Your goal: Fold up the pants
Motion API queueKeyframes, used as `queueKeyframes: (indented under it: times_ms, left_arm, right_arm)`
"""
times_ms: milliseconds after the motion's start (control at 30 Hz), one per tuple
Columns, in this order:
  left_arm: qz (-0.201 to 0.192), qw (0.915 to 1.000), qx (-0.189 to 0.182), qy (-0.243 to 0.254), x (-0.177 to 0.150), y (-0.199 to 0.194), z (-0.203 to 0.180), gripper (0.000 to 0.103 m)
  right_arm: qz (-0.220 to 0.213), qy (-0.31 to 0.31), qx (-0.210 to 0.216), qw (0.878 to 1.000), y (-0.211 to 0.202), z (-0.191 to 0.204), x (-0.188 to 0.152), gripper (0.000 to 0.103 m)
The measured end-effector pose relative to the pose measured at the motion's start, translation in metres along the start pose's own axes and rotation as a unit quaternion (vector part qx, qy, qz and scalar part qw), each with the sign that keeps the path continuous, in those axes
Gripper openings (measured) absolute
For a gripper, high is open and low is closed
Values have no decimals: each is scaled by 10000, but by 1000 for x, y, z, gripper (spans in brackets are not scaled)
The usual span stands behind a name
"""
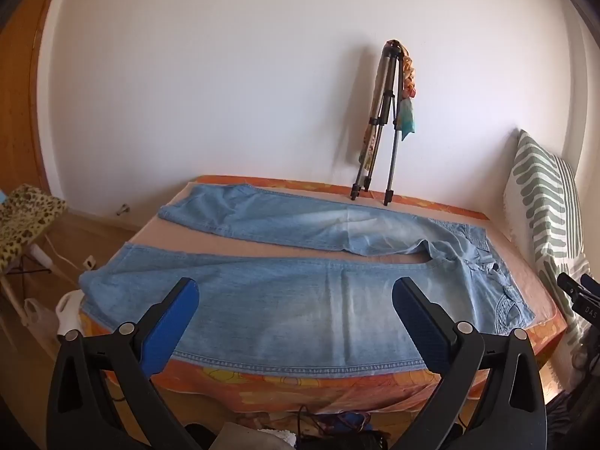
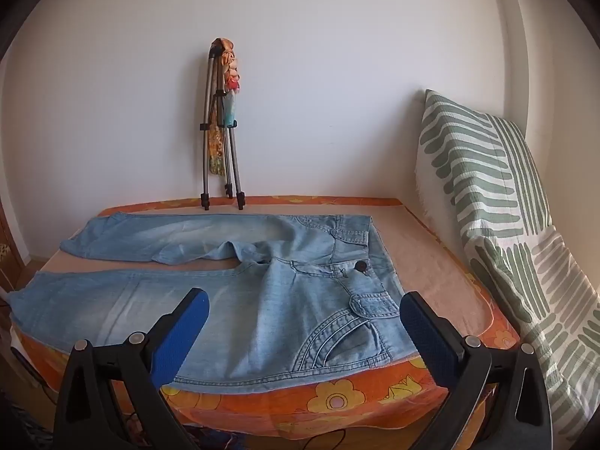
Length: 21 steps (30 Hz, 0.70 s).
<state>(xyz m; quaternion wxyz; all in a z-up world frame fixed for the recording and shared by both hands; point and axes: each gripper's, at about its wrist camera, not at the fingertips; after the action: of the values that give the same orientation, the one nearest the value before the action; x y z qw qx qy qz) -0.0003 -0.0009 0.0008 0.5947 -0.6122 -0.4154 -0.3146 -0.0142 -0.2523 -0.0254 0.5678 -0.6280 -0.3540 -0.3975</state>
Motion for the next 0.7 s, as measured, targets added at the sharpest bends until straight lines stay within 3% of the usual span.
queueKeyframes:
  times_ms: [100,200,700]
  left_arm:
    - [-156,9997,63,159,-9,-7,-10,103]
    - [7,9998,-94,-190,-8,-5,3,103]
    - [133,9995,-71,-284,-6,3,12,103]
  right_arm:
    - [12,32,31,10000,2,3,0,103]
    - [-18,137,37,9999,-1,-2,0,103]
    - [-10,154,-90,9998,-1,-1,-1,103]
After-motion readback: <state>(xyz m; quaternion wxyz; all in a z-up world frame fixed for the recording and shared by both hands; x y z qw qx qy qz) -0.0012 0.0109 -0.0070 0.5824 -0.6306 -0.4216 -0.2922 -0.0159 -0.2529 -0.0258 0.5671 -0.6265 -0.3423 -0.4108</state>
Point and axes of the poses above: each gripper's, at about its wrist camera, not at the fingertips, and y roughly the way its jaws point, z to its left, x to its top, and after that the axes turned 2 degrees about -z, right-handed
